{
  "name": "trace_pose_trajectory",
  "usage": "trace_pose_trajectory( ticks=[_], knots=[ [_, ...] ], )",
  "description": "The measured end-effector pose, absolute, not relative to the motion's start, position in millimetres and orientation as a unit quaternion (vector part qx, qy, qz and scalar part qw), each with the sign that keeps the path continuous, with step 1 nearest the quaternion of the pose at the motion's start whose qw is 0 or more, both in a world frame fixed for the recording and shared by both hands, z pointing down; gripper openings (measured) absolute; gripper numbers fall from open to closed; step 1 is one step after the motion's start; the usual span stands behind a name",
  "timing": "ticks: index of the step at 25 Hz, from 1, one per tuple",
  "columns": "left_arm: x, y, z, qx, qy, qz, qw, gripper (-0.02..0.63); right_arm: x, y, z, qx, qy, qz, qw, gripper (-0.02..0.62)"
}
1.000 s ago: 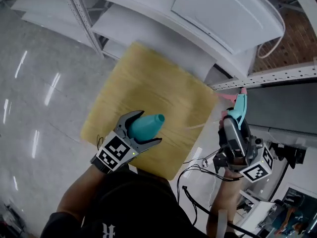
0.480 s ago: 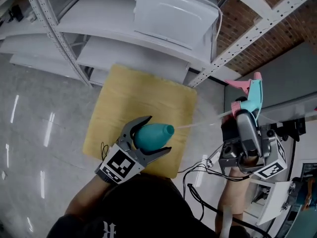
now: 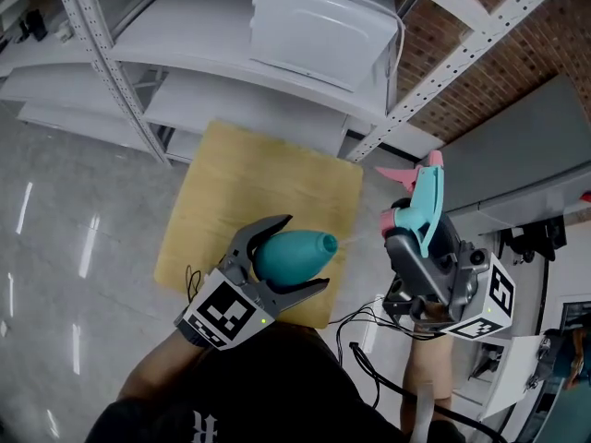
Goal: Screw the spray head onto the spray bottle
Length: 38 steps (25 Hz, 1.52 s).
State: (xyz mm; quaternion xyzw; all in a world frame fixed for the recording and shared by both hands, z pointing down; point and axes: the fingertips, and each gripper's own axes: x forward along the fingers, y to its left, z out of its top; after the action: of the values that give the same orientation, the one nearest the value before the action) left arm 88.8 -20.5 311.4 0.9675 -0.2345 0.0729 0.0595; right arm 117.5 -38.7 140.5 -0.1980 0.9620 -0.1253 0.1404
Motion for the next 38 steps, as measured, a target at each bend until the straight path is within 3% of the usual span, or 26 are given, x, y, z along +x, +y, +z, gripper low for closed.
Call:
trace_pose_trajectory(
  ticks=[9,25,33,38],
  knots=[
    [94,-8,280,0.971,-0.221,0.084,0.039,0.448,92,-7,144,-0.123,0.982,-0.056,0.133,0.115],
    [92,-14,271,0.966,-0.24,0.098,0.022,0.448,82,-11,159,-0.109,0.986,-0.081,0.097,0.115],
    [70,-54,282,0.922,-0.366,0.121,-0.028,0.448,75,-47,181,-0.264,0.954,-0.125,0.067,0.115],
    [70,-74,288,0.91,-0.402,0.101,0.006,0.448,77,-71,185,-0.392,0.904,-0.124,0.118,0.115]
  ],
)
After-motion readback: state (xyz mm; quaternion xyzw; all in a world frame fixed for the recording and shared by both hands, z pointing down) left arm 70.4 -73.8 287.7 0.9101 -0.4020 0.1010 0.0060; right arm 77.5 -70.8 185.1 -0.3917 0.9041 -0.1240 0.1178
